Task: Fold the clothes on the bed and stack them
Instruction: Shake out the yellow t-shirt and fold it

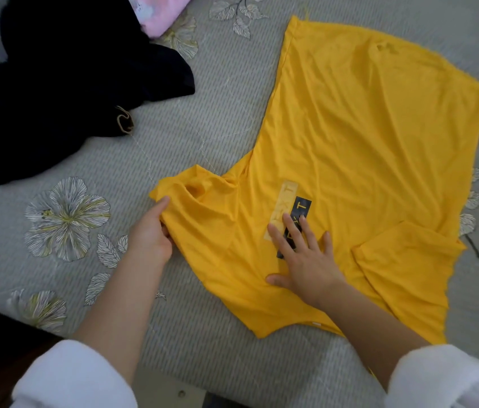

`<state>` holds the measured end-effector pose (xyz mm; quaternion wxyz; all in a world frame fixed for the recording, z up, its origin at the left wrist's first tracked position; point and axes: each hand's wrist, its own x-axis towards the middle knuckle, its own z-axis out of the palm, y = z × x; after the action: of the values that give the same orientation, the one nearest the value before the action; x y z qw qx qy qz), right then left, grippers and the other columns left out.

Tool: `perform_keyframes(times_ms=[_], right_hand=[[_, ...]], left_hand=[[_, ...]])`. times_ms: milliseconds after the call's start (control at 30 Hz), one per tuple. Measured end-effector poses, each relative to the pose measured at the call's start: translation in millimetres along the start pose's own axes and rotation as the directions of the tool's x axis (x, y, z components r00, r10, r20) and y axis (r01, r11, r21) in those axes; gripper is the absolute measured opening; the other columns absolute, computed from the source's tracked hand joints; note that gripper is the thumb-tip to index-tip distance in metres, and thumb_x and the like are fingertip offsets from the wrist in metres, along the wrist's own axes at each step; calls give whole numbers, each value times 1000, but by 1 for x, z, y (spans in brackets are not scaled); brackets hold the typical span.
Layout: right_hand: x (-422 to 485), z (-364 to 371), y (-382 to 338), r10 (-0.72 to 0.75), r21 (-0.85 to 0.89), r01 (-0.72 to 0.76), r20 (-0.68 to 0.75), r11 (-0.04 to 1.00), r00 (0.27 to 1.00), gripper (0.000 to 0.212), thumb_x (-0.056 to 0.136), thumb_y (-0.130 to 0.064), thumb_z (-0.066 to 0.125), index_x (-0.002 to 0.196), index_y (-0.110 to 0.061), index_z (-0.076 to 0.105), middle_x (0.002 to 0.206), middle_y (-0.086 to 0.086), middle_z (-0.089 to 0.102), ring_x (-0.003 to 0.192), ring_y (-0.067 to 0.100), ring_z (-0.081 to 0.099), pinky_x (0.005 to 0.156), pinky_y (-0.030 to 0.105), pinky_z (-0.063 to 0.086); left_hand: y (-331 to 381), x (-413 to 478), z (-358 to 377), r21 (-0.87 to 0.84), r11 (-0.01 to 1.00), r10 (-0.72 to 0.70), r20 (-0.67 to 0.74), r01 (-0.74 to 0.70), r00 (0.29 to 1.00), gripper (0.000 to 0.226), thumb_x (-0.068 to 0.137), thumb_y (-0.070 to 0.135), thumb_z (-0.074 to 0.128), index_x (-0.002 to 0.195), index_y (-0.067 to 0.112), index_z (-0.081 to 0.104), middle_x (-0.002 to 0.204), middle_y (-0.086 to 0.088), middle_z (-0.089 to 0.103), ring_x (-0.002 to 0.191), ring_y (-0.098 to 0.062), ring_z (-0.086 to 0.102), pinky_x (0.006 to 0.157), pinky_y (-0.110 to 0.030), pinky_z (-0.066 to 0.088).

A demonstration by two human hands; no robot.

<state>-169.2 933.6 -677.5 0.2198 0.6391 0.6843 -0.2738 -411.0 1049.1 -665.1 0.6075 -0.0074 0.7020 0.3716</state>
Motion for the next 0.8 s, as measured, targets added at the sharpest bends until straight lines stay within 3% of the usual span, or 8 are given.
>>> perform_keyframes(times_ms=[100, 233, 367, 533, 633, 733, 800], right_hand=[[0, -1, -1, 5, -3, -5, 2, 1000, 1000, 102, 82, -73, 41, 129, -38, -43, 141, -6, -48, 142, 27, -28, 112, 63, 0], [0, -1, -1, 2, 4, -2, 2, 1000, 1000, 102, 82, -73, 42, 131, -37, -40, 141, -5, -47, 142, 28, -28, 111, 64, 0], [0, -1, -1, 3, 17, -2, -5, 1000, 1000, 103, 82, -73, 43, 132, -37, -39, 141, -6, -46, 142, 27, -27, 111, 64, 0], [-1, -3, -1, -4, 32, 3, 7, 999, 1000, 102, 83, -72, 43, 133, -36, -38, 139, -6, -47, 142, 27, -28, 111, 64, -2], [-1, -5, -1, -3, 37, 2, 13, 999, 1000, 101, 83, -71, 43, 138, -37, -35, 139, -7, -46, 142, 27, -28, 111, 63, -2], [-2, -6, -2, -8, 52, 7, 14, 999, 1000, 101, 84, -70, 44, 141, -37, -31, 138, -8, -47, 142, 27, -27, 111, 63, -2], [-2, -7, -2, -9, 53, 8, 11, 999, 1000, 101, 84, -70, 44, 142, -36, -31, 138, -7, -46, 142, 27, -27, 111, 63, -2]], left_hand=[[11, 4, 1, -62, 997, 29, -70, -34, 997, 44, 92, 39, 59, 127, 15, 53, 116, -7, 62, 103, -24, 59, 78, -45, 48], [7, -4, -5, -180, 983, 30, -32, -35, 999, 22, 97, 38, 49, 99, 18, 59, 100, -3, 64, 95, -19, 60, 66, -36, 48], [-1, -9, -18, -331, 943, 99, 171, -38, 980, 27, 101, 32, 39, 102, 17, 61, 101, -3, 71, 97, -16, 66, 76, -34, 53], [-14, -4, -33, -194, 981, 31, 72, -17, 997, 34, 103, 39, 25, 100, 22, 54, 125, 0, 58, 103, -17, 56, 96, -39, 42], [-12, -7, -30, -180, 983, 70, 138, -45, 988, 41, 96, 53, 39, 110, 18, 55, 111, 0, 65, 98, -14, 61, 80, -35, 49], [-12, -10, -22, -8, 999, 47, 150, -46, 988, 35, 91, 27, 59, 123, 13, 52, 116, -4, 63, 96, -14, 61, 72, -30, 49], [-11, -12, -17, 21, 1000, 13, 136, -16, 991, 32, 92, 25, 59, 120, 11, 53, 112, -5, 63, 94, -15, 61, 71, -30, 50]])
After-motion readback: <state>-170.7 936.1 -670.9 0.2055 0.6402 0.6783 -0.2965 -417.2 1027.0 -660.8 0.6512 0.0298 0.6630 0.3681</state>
